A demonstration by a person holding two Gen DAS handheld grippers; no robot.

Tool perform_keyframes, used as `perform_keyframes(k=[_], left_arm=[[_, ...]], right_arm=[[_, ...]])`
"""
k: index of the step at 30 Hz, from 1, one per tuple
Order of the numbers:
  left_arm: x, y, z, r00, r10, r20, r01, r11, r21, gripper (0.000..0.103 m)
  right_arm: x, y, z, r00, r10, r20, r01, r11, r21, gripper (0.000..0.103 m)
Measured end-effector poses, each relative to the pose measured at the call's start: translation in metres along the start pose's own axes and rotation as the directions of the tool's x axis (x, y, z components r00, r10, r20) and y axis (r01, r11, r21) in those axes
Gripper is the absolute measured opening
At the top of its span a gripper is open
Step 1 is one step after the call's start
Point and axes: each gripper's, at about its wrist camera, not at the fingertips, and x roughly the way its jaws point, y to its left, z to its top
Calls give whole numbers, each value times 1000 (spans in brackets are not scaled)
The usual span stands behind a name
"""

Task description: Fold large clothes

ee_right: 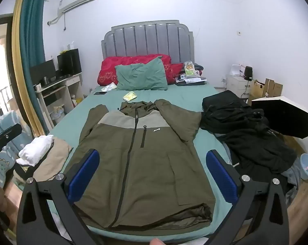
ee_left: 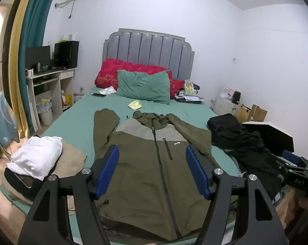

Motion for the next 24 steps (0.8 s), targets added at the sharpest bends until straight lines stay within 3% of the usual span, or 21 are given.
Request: perform_keyframes(k=[24], left_arm=[[-2,0,0,1000,1,13,-1,1000,6,71]], right_arm=[[-5,-6,3,1000,0,12,0,1000,14,103]])
